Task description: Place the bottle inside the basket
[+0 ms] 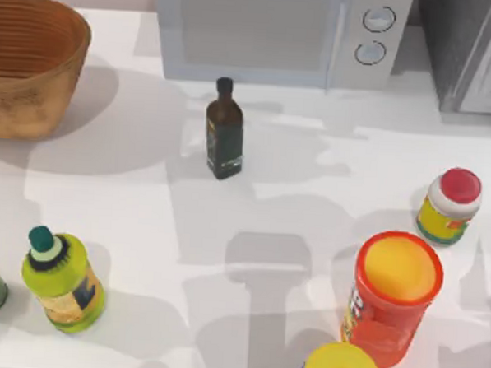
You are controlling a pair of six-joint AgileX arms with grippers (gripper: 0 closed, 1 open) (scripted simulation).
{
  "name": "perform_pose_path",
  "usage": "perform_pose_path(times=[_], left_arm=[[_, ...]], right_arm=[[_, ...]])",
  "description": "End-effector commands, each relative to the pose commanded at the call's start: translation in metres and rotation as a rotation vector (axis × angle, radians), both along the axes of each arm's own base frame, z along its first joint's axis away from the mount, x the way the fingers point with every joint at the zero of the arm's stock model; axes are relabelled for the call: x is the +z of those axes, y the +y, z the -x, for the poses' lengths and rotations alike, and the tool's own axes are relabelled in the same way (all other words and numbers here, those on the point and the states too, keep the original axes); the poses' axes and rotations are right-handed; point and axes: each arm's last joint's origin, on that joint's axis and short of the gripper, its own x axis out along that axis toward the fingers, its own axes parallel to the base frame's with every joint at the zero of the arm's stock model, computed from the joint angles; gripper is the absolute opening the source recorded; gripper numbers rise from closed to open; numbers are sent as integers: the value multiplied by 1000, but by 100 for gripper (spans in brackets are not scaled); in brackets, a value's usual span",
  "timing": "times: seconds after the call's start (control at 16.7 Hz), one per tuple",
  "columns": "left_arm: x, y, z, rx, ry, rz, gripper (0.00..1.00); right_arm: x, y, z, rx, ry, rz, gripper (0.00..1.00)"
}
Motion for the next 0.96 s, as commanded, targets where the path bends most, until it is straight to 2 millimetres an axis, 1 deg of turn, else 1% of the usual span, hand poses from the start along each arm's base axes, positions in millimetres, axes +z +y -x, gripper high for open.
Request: perform_pose_path(times=[0.6, 0.66, 0.96], left_arm=[[0, 0, 0, 0, 0, 0, 98], [0, 0, 0, 0, 0, 0, 100], [0, 0, 0, 0, 0, 0, 100]], right_arm=[[0, 0, 0, 0, 0, 0, 100], [0, 0, 0, 0, 0, 0, 100], [0, 0, 0, 0, 0, 0, 100]])
